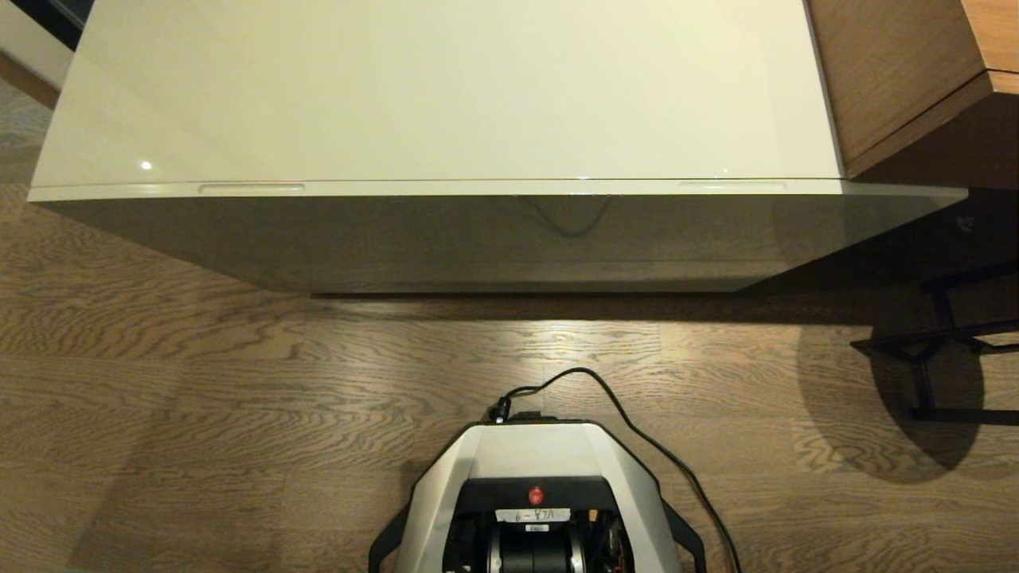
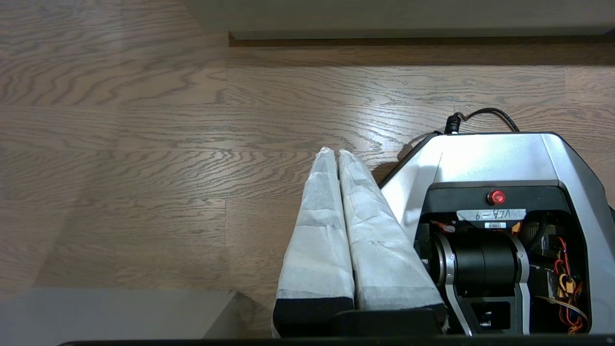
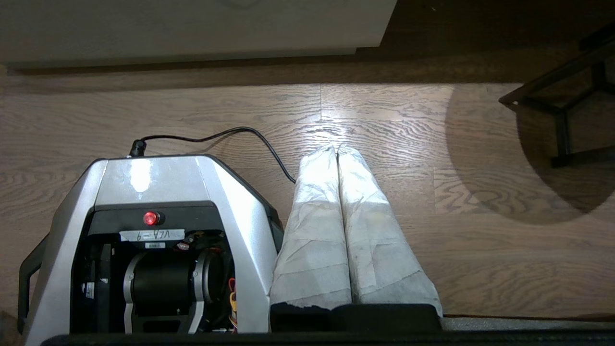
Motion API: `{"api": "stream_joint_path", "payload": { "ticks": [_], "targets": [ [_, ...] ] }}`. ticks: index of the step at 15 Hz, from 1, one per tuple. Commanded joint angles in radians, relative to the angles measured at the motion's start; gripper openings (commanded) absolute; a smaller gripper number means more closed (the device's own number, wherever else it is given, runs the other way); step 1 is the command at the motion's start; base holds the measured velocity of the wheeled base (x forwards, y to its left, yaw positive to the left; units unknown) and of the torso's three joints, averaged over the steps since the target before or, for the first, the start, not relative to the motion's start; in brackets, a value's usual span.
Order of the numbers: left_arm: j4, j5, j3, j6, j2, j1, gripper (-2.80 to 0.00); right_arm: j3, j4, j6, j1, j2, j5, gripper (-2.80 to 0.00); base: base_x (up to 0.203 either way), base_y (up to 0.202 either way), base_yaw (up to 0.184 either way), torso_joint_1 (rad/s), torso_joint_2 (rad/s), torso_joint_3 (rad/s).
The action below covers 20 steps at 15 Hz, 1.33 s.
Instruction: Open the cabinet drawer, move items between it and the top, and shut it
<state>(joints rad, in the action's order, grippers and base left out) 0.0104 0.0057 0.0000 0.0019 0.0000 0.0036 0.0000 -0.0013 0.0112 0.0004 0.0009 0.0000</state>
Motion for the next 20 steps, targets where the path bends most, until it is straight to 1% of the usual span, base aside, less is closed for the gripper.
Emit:
{"api": "stream_joint_path", "payload": {
  "ticks": [1,20],
  "targets": [
    [0.0,0.0,0.0,0.0,0.002,-0.001,-2.8,0.002,0.0,0.001,0.001,0.001,0.0,-2.8,0.0,0.0,0.0,0.0,0.0,0.0],
    [0.0,0.0,0.0,0.0,0.002,-0.001,-2.8,0.002,0.0,0.001,0.0,0.001,0.0,-2.8,0.0,0.0,0.0,0.0,0.0,0.0]
  ]
}}
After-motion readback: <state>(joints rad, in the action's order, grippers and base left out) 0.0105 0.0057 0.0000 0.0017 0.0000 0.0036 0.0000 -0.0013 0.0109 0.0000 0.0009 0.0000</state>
